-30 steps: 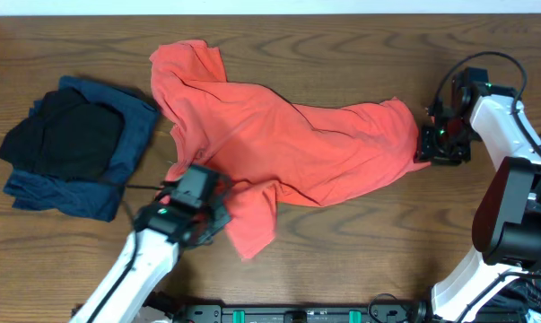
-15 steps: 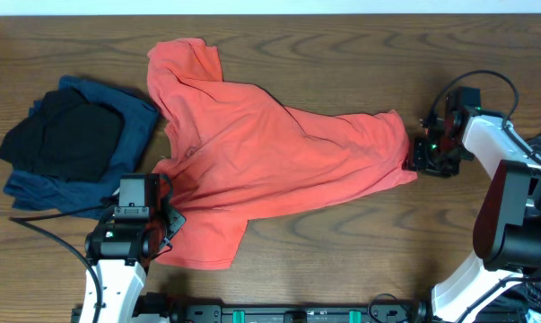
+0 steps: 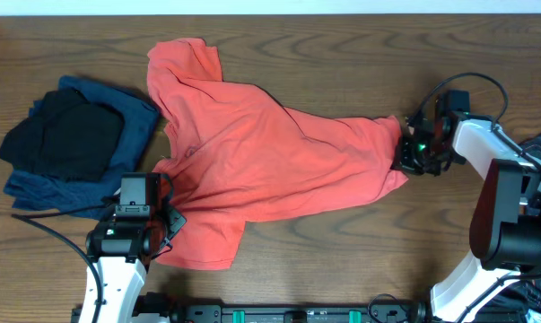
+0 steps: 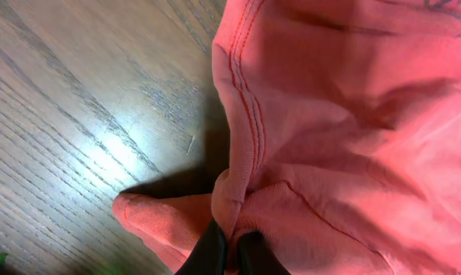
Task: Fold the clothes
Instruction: 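Pull the shirt's right end rightward with the right gripper to stretch it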
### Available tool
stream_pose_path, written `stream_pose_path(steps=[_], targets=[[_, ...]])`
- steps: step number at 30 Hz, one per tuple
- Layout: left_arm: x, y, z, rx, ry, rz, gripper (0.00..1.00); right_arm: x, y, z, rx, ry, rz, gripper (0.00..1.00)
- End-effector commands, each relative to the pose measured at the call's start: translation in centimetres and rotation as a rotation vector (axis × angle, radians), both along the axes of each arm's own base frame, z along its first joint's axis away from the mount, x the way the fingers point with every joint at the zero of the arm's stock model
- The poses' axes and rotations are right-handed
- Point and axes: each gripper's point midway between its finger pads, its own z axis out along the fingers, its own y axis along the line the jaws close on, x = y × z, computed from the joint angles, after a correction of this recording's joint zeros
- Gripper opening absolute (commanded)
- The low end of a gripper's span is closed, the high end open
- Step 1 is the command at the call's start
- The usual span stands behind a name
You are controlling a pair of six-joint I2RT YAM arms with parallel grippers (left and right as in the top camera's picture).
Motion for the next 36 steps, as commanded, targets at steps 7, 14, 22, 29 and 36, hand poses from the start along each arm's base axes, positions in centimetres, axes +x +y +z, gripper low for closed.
stream_pose_path(steps=[7,14,22,29,36], targets=[[0.1,0.6,0.0,0.034,0.000,-0.001,0.06,-0.5,-4.6,7.2,-0.175,-0.115,-0.203,0.01],[0.0,0.6,0.0,0.033,0.000,-0.002,0.06,-2.7,-7.5,7.9,-0.341,-0.058,-0.290,0.01],[0.0,0.4,0.0,0.024,0.000,-0.005,0.06,-3.4,-7.8,7.0,-0.364,-0.011,-0.289,0.01],[0.0,0.4,0.0,0.024,0.000,-0.005,0.06,-4.4,-8.2,6.9,-0.397,0.026,-0.284,0.02],[0.8,0.4,0.3,0.023,-0.033,-0.004,0.06,3.7,-9.0,9.1,-0.387,-0.318,-0.329,0.10]])
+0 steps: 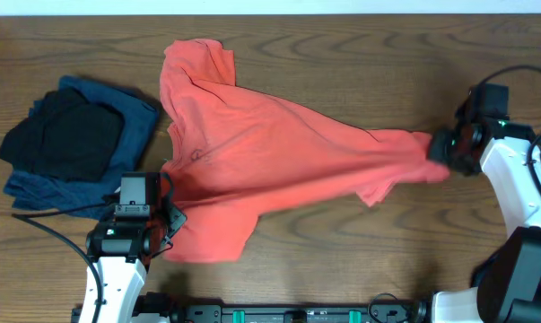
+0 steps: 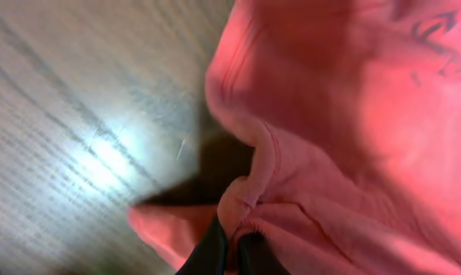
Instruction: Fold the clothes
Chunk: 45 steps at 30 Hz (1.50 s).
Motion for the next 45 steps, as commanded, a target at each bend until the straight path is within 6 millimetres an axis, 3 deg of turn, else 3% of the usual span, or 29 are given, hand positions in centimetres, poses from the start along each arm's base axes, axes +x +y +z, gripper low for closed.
stream_pose_path(steps=[1,3,5,8,14,20,27,34,39,43,44,45], targets=[[0.2,0.6,0.1,0.034,-0.008,0.000,0.06,3.2,-0.6,1.5,-0.046,-0.134,0.008,0.17],[0.2,0.6,0.1,0.034,-0.008,0.000,0.06,3.9,0.8,1.9,-0.012,-0.167,0.077,0.28],[0.2,0.6,0.1,0.034,-0.006,0.000,0.06,3.3,1.7,1.5,-0.003,-0.135,0.109,0.32],[0.2,0.6,0.0,0.034,-0.005,0.001,0.06,1.4,1.1,0.5,-0.072,-0.037,0.087,0.34],[0.3,0.6,0.1,0.034,-0.008,0.000,0.06,-4.5,-0.4,-1.0,-0.137,0.212,0.011,0.34],[0.3,0.6,0.0,0.034,-0.007,0.000,0.06,-6.8,0.1,-3.0,-0.119,0.286,0.019,0.39],[0.3,0.6,0.0,0.034,-0.007,0.000,0.06,-6.1,2.2,-7.1,-0.010,0.169,0.048,0.41],[0.3,0.6,0.0,0.034,-0.007,0.000,0.06,-4.4,3.6,-7.7,0.057,0.063,0.073,0.42],[0.3,0.6,0.0,0.034,-0.007,0.000,0.06,-4.7,3.6,-8.2,0.061,0.059,0.059,0.41],[0.3,0.6,0.0,0.034,-0.007,0.000,0.06,-5.4,3.5,-8.8,0.060,0.070,0.028,0.33],[0.3,0.6,0.0,0.034,-0.007,0.000,0.06,-5.4,3.5,-8.8,0.060,0.069,0.025,0.29],[0.3,0.6,0.0,0.034,-0.007,0.000,0.06,-5.4,3.5,-8.8,0.060,0.069,0.025,0.17]])
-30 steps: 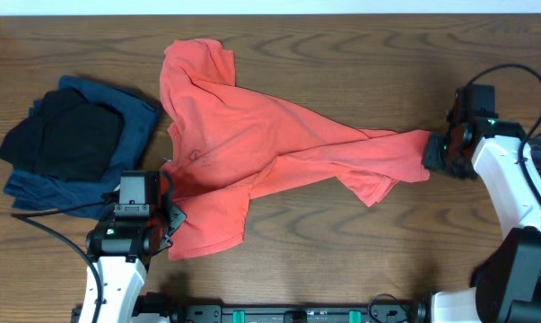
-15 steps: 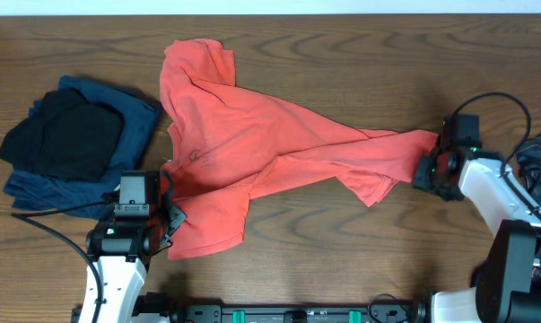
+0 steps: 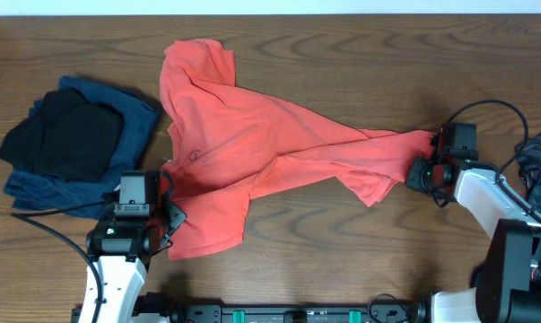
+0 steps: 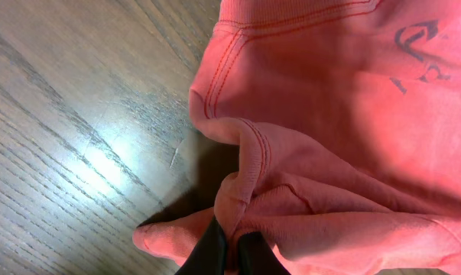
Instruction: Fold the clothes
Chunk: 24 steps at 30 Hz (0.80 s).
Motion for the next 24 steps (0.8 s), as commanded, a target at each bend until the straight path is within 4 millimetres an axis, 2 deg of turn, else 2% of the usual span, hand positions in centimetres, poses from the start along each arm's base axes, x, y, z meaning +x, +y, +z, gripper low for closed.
stream_pose_path(steps=[1,3,6,9,11,13,14,16,18,24], targets=[[-0.1,0.6,0.0,0.031,0.005,-0.002,0.06,-0.8,0.3,-0.7,0.015,0.024,-0.024,0.02],[-0.1,0.6,0.0,0.031,0.005,-0.002,0.06,-0.8,0.4,-0.6,0.020,0.027,-0.022,0.01],[-0.2,0.6,0.0,0.031,0.008,-0.002,0.06,-2.2,0.4,0.7,0.027,0.108,-0.027,0.01],[-0.1,0.6,0.0,0.031,0.007,-0.002,0.06,-3.3,-0.5,3.6,0.007,0.187,-0.053,0.01],[0.0,0.6,0.0,0.031,0.001,-0.002,0.06,-2.8,-2.2,6.1,-0.049,0.201,-0.078,0.01],[0.0,0.6,0.0,0.031,0.000,-0.001,0.06,-1.4,-3.8,8.2,-0.096,0.159,-0.109,0.01],[0.0,0.6,0.0,0.031,0.000,-0.001,0.06,-0.5,-4.3,9.0,-0.107,0.128,-0.122,0.04],[0.0,0.6,0.0,0.031,0.001,-0.002,0.06,1.1,-5.3,10.3,-0.115,0.059,-0.146,0.25],[-0.1,0.6,0.0,0.031,0.006,-0.002,0.06,1.7,-5.9,10.6,-0.117,0.030,-0.165,0.42],[-0.5,0.6,-0.2,0.031,0.022,-0.002,0.06,0.1,-5.8,8.8,-0.109,0.105,-0.177,0.45]])
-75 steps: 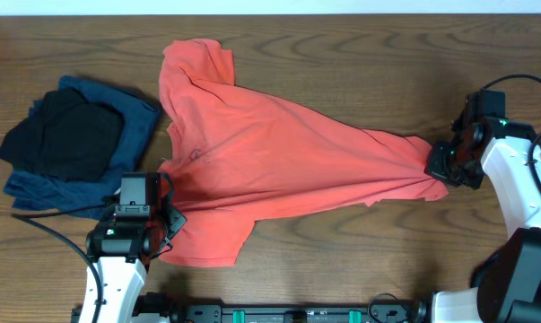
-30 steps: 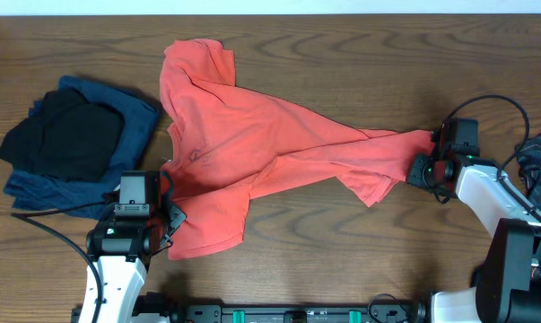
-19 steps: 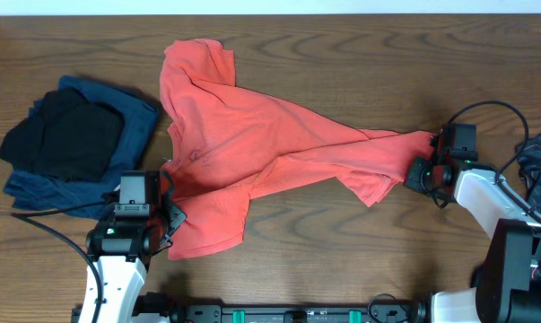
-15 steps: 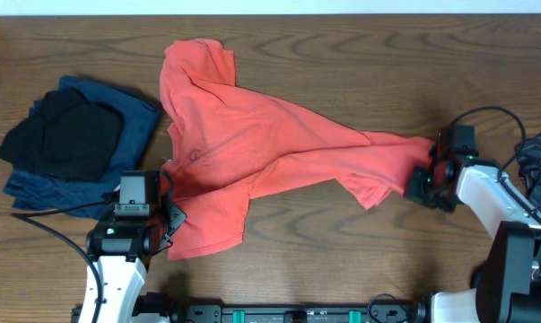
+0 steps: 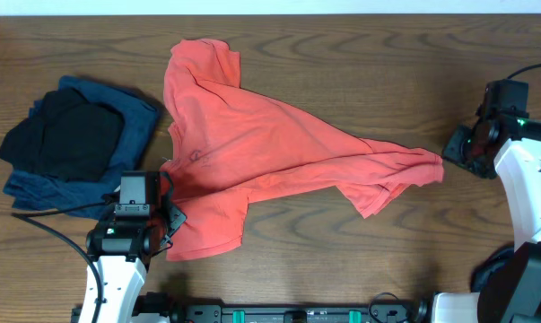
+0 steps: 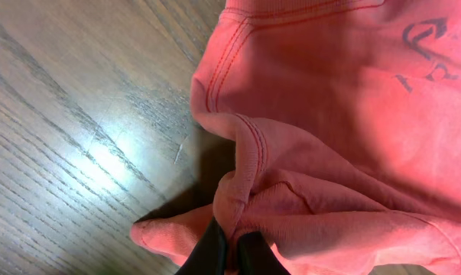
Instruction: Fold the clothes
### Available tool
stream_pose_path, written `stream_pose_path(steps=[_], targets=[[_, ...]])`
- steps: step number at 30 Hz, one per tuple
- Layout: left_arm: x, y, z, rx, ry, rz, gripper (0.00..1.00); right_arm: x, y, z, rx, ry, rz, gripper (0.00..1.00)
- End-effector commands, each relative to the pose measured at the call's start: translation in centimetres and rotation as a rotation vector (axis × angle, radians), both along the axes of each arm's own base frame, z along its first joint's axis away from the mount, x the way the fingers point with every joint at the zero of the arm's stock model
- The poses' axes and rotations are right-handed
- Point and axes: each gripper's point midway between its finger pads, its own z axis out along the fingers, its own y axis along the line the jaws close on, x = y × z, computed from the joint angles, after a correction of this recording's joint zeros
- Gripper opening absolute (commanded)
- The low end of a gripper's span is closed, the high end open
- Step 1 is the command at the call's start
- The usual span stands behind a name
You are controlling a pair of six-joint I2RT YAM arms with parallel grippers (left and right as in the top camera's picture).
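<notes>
An orange-red T-shirt [image 5: 252, 152] lies stretched across the table, one sleeve at the back [image 5: 203, 63], its hem end pulled out to the right [image 5: 423, 166]. My left gripper [image 5: 169, 218] is at the shirt's near left corner. In the left wrist view, the left gripper [image 6: 228, 256] is shut on a bunched fold of the shirt [image 6: 329, 137], by a stitched hem. My right gripper [image 5: 458, 146] sits just right of the shirt's right tip; the overhead view does not show whether it touches or holds the cloth.
A pile of dark blue and black clothes [image 5: 73, 144] lies at the left, beside the shirt. Bare wooden table [image 5: 342, 260] shows in front of and behind the shirt. Cables trail at the right edge.
The right gripper has moved right and back from the shirt's end. The shirt's right tip now lies slightly further right and flatter. The left gripper is still shut on its fold.
First the shirt lay wide and rumpled, the right gripper on its right edge and the left shut on the near left corner. Then the shirt was drawn out to the right into a narrow tail. Now the tail rests on the table beside the right gripper.
</notes>
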Motion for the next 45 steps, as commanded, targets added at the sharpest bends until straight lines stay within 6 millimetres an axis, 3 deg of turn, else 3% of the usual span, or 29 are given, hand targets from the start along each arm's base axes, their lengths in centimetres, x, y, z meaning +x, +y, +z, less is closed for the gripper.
stream_pose_path(steps=[1,10,13,22,36,45], targets=[[-0.2,0.6,0.0,0.031,0.008,-0.002,0.06,-1.7,-0.2,-1.5,-0.002,0.070,-0.021,0.45],[-0.2,0.6,0.0,0.031,0.009,-0.002,0.06,-6.8,1.2,-5.2,0.048,0.239,-0.006,0.47],[-0.2,0.6,0.0,0.031,0.008,-0.002,0.06,-7.5,1.4,-6.4,0.051,0.250,-0.006,0.48],[-0.2,0.6,0.0,0.031,0.008,-0.002,0.06,-6.0,2.7,-8.8,0.116,0.133,0.011,0.49],[-0.1,0.6,0.0,0.031,0.006,-0.002,0.06,-4.9,3.2,-10.2,0.142,0.038,-0.005,0.49],[-0.1,0.6,0.0,0.031,0.005,-0.002,0.06,-3.5,2.8,-10.0,0.128,-0.023,-0.001,0.49]])
